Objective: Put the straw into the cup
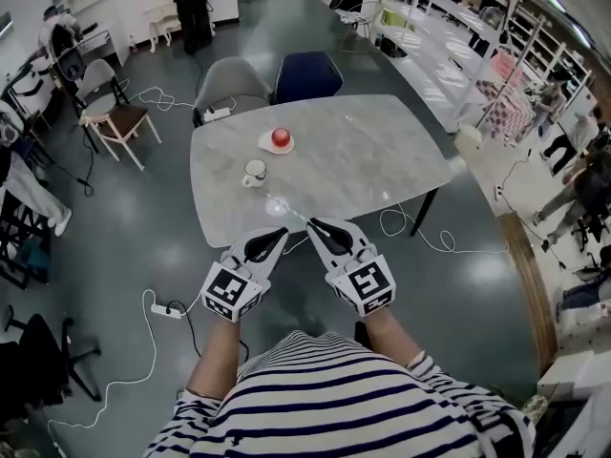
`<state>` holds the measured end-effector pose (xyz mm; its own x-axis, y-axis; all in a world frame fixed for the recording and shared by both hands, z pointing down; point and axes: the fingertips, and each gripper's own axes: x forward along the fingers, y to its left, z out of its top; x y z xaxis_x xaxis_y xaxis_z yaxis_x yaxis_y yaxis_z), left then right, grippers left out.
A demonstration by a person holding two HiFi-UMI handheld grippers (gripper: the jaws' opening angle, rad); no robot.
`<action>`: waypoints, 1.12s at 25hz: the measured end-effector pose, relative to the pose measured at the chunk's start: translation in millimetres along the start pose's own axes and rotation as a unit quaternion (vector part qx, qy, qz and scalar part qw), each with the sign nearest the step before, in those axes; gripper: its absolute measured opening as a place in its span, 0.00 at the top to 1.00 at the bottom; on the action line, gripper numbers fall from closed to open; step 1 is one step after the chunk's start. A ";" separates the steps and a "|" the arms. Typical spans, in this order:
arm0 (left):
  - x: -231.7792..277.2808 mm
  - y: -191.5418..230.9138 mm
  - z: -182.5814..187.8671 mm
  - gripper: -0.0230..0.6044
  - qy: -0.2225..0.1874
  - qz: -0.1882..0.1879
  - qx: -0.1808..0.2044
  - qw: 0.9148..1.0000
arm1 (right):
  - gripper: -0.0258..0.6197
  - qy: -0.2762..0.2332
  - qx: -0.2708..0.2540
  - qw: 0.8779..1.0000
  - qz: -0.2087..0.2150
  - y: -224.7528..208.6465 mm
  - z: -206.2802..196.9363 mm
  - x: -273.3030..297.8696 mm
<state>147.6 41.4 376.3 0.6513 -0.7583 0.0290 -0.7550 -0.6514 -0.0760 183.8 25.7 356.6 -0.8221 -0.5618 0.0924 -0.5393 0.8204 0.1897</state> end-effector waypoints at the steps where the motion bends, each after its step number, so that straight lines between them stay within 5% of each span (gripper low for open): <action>1: 3.9 -0.3 -1.6 0.95 0.003 0.001 -0.001 1.000 | 0.92 0.000 0.001 1.000 0.004 -3.2 -1.5 0.3; 15: 20.8 38.9 -16.4 0.95 0.015 0.039 -0.008 0.999 | 0.92 -0.012 0.013 0.999 0.038 -29.5 -11.5 40.8; 28: 60.5 174.5 -25.9 0.95 -0.002 0.014 -0.001 1.000 | 0.92 -0.011 0.003 1.000 0.022 -74.9 -10.5 159.8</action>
<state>53.2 -118.8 390.7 0.6301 -0.7762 0.0232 -0.7732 -0.6298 -0.0744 94.8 -126.6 367.4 -0.8485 -0.5233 0.0788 -0.5042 0.8447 0.1795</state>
